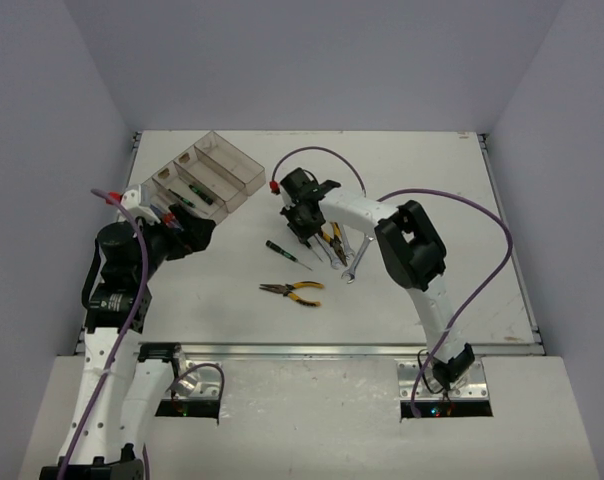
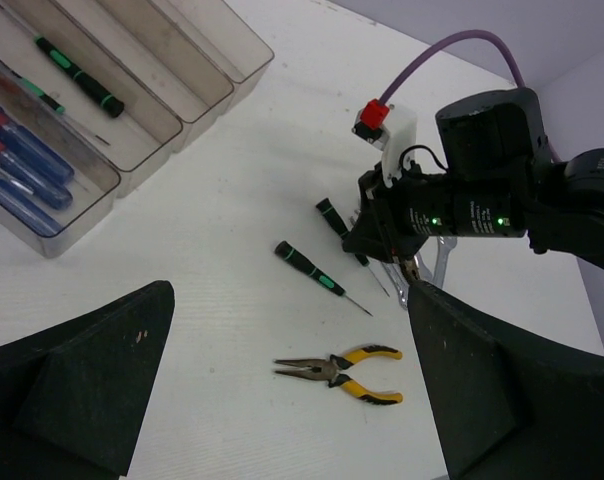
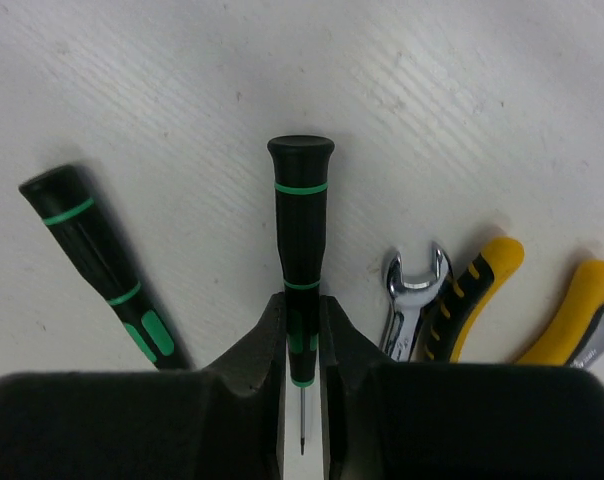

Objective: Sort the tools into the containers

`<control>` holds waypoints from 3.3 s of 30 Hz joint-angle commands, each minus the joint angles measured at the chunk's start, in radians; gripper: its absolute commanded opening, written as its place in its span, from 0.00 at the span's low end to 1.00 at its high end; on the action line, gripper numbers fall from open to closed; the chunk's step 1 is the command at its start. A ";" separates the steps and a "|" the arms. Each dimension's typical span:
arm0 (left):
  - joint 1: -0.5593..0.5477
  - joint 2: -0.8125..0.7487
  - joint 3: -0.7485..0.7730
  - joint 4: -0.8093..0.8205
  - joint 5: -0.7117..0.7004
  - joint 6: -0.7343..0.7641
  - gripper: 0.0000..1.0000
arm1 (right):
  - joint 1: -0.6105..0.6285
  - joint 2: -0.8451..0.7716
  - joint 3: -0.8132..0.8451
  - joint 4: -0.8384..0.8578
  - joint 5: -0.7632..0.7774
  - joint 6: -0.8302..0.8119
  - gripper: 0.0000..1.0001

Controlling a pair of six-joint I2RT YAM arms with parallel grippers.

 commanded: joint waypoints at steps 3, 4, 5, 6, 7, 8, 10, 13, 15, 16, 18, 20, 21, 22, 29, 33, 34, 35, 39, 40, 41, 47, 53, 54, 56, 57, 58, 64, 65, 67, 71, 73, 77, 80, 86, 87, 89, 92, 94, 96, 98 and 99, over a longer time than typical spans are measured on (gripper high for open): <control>-0.009 0.056 -0.049 0.255 0.329 -0.117 1.00 | -0.004 -0.323 -0.129 0.072 -0.064 0.086 0.00; -0.011 0.072 -0.092 0.380 0.419 -0.191 1.00 | -0.004 -0.384 -0.175 0.101 -0.113 0.103 0.00; -0.015 0.087 -0.136 0.513 0.494 -0.270 1.00 | -0.004 -0.445 -0.221 0.131 -0.168 0.118 0.00; -0.024 0.099 -0.184 0.660 0.539 -0.356 1.00 | -0.004 -0.505 -0.269 0.161 -0.234 0.126 0.00; -0.026 0.110 -0.214 0.757 0.555 -0.412 1.00 | -0.004 -0.551 -0.308 0.192 -0.294 0.131 0.00; -0.040 0.119 -0.248 0.883 0.546 -0.479 1.00 | -0.004 -0.596 -0.383 0.259 -0.411 0.137 0.00; -0.129 0.161 -0.270 1.014 0.525 -0.540 1.00 | -0.004 -0.705 -0.477 0.346 -0.538 0.176 0.00; -0.229 0.205 -0.268 1.145 0.465 -0.562 1.00 | -0.002 -0.805 -0.574 0.452 -0.686 0.225 0.00; -0.256 0.215 -0.265 1.189 0.428 -0.569 0.98 | -0.002 -0.856 -0.599 0.482 -0.732 0.248 0.00; -0.277 0.224 -0.263 1.199 0.413 -0.573 0.94 | -0.003 -0.876 -0.615 0.503 -0.764 0.263 0.00; -0.308 0.240 -0.261 1.220 0.381 -0.577 0.88 | -0.001 -0.921 -0.645 0.549 -0.804 0.288 0.00; -0.333 0.258 -0.255 1.224 0.359 -0.579 0.80 | 0.001 -0.943 -0.648 0.555 -0.828 0.305 0.00; -0.350 0.267 -0.252 1.229 0.353 -0.579 0.72 | 0.002 -0.947 -0.648 0.555 -0.835 0.310 0.00; -0.363 0.275 -0.248 1.233 0.344 -0.578 0.65 | 0.005 -0.952 -0.648 0.555 -0.838 0.311 0.00; -0.448 0.326 -0.229 1.227 0.311 -0.571 0.43 | 0.010 -0.965 -0.644 0.574 -0.830 0.327 0.00; -0.479 0.342 -0.200 1.238 0.301 -0.564 0.19 | 0.013 -0.941 -0.628 0.581 -0.822 0.328 0.00; -0.484 0.346 -0.187 1.239 0.301 -0.562 0.08 | 0.012 -0.937 -0.626 0.582 -0.820 0.328 0.00; -0.487 0.353 -0.175 1.238 0.300 -0.563 0.02 | 0.012 -0.932 -0.625 0.584 -0.814 0.327 0.00; -0.486 0.363 -0.108 1.079 0.220 -0.512 0.00 | 0.009 -0.939 -0.626 0.535 -0.712 0.297 0.37; -0.481 0.359 -0.072 0.995 0.169 -0.486 0.00 | 0.008 -0.950 -0.631 0.508 -0.646 0.286 0.55; -0.472 0.357 -0.034 0.810 0.039 -0.447 0.00 | 0.004 -0.982 -0.646 0.462 -0.567 0.278 0.83; -0.153 0.484 0.238 0.260 -0.397 -0.376 0.00 | -0.010 -1.174 -0.789 0.321 -0.069 0.233 0.99; 0.065 0.852 0.554 0.106 -0.564 -0.368 0.00 | -0.013 -1.207 -0.873 0.311 -0.025 0.181 0.99; 0.082 0.891 0.587 0.102 -0.561 -0.372 0.00 | -0.014 -1.206 -0.889 0.311 -0.026 0.176 0.99; 0.108 1.043 0.707 0.066 -0.588 -0.360 0.00 | -0.015 -1.200 -0.911 0.311 -0.021 0.162 0.99; 0.115 1.083 0.762 0.043 -0.600 -0.352 0.00 | -0.014 -1.199 -0.917 0.311 -0.020 0.156 0.99; 0.116 1.124 0.789 0.028 -0.603 -0.342 0.00 | -0.015 -1.198 -0.922 0.310 -0.018 0.152 0.99; 0.117 1.316 0.897 0.025 -0.565 -0.321 0.00 | -0.016 -1.203 -0.944 0.310 -0.019 0.136 0.99; 0.116 1.329 0.902 0.027 -0.547 -0.321 0.02 | -0.017 -1.193 -0.946 0.311 -0.022 0.135 0.99; 0.114 1.352 0.913 0.021 -0.534 -0.317 0.17 | -0.016 -1.176 -0.941 0.310 -0.043 0.130 0.99; 0.113 1.341 0.901 0.009 -0.523 -0.333 0.60 | -0.016 -1.114 -0.924 0.316 -0.092 0.129 0.99; 0.114 1.314 0.887 0.006 -0.502 -0.341 0.74 | -0.016 -1.080 -0.911 0.323 -0.130 0.127 0.99; 0.113 1.180 0.840 0.012 -0.441 -0.359 0.99 | 0.018 -0.937 -0.832 0.331 -0.259 0.104 0.99; 0.098 1.001 0.742 0.019 -0.343 -0.351 1.00 | 0.077 -0.756 -0.704 0.296 -0.197 0.036 0.97; 0.030 0.423 0.320 0.139 -0.162 -0.292 1.00 | 0.170 -0.398 -0.372 0.159 -0.138 -0.098 0.78; 0.028 0.347 0.262 0.139 -0.145 -0.277 1.00 | 0.174 -0.359 -0.336 0.141 -0.140 -0.107 0.74; 0.028 0.191 0.166 0.113 -0.119 -0.232 1.00 | 0.189 -0.287 -0.269 0.107 -0.144 -0.134 0.61; 0.028 0.079 0.112 0.042 -0.104 -0.160 1.00 | 0.212 -0.234 -0.220 0.078 -0.148 -0.183 0.52; 0.027 0.029 0.098 0.005 -0.088 -0.121 1.00 | 0.219 -0.202 -0.211 0.078 -0.140 -0.202 0.50; 0.028 0.006 0.081 -0.018 -0.080 -0.089 1.00 | 0.220 -0.179 -0.209 0.078 -0.134 -0.204 0.46; 0.028 -0.009 0.061 -0.028 -0.080 -0.065 1.00 | 0.220 -0.156 -0.202 0.074 -0.126 -0.204 0.45; 0.028 -0.010 0.046 -0.029 -0.081 -0.056 1.00 | 0.220 -0.140 -0.200 0.072 -0.123 -0.204 0.45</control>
